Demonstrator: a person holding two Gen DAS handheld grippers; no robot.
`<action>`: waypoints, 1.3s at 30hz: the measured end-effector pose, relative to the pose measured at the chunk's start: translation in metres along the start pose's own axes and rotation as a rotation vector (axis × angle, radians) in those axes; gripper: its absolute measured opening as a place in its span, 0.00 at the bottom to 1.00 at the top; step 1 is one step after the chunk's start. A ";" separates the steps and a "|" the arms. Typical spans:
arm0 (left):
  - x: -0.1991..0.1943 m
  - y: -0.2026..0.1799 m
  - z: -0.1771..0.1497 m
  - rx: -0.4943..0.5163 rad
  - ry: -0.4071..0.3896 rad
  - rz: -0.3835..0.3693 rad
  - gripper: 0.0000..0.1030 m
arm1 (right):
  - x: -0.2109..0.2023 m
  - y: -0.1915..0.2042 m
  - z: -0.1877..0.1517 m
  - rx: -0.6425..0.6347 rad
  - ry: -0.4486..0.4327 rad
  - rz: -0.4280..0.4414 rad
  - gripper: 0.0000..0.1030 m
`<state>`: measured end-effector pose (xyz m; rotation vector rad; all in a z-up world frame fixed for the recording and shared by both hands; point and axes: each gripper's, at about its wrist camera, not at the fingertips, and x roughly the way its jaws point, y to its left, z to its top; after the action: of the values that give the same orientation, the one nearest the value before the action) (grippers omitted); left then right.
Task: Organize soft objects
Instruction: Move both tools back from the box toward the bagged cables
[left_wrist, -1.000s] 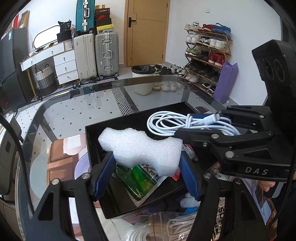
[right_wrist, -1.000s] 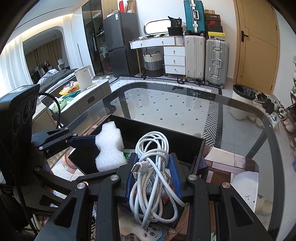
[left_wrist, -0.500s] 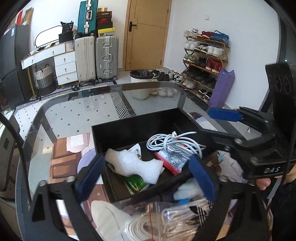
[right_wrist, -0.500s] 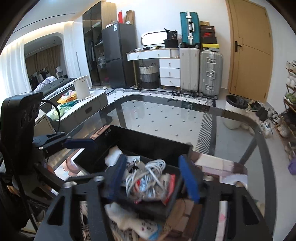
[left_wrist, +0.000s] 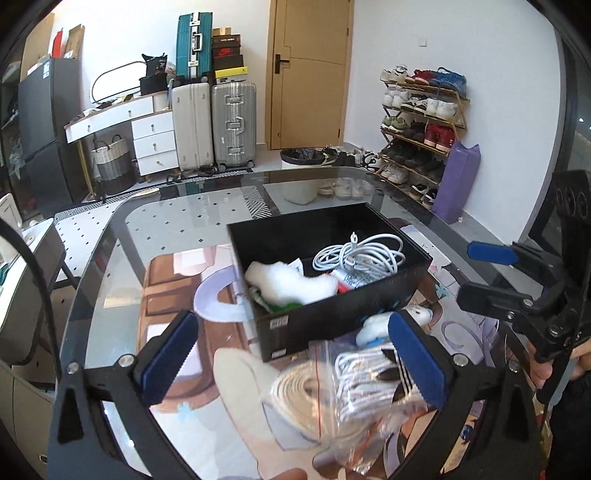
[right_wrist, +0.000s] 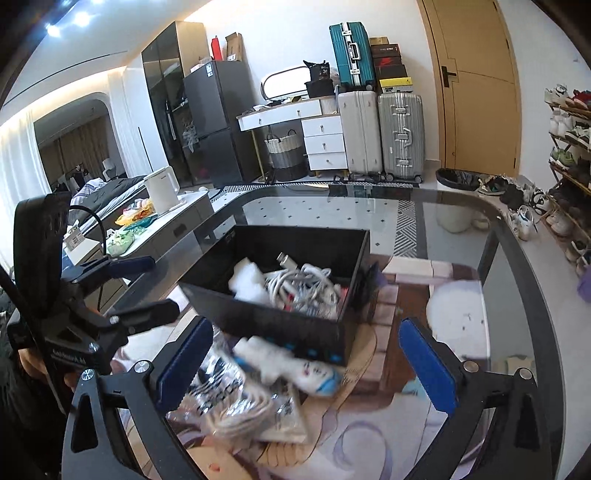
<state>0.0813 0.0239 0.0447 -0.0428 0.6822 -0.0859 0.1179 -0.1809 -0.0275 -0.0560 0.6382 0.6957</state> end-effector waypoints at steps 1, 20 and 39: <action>-0.001 0.001 -0.002 -0.003 0.002 0.003 1.00 | -0.002 0.002 -0.002 0.004 0.002 0.004 0.99; -0.015 0.013 -0.039 -0.006 0.019 0.051 1.00 | 0.008 0.029 -0.034 -0.014 0.094 -0.021 0.99; 0.000 0.026 -0.046 -0.020 0.084 0.059 1.00 | 0.043 0.064 -0.048 -0.092 0.152 0.004 0.99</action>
<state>0.0540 0.0490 0.0070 -0.0378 0.7675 -0.0242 0.0781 -0.1186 -0.0803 -0.1947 0.7521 0.7294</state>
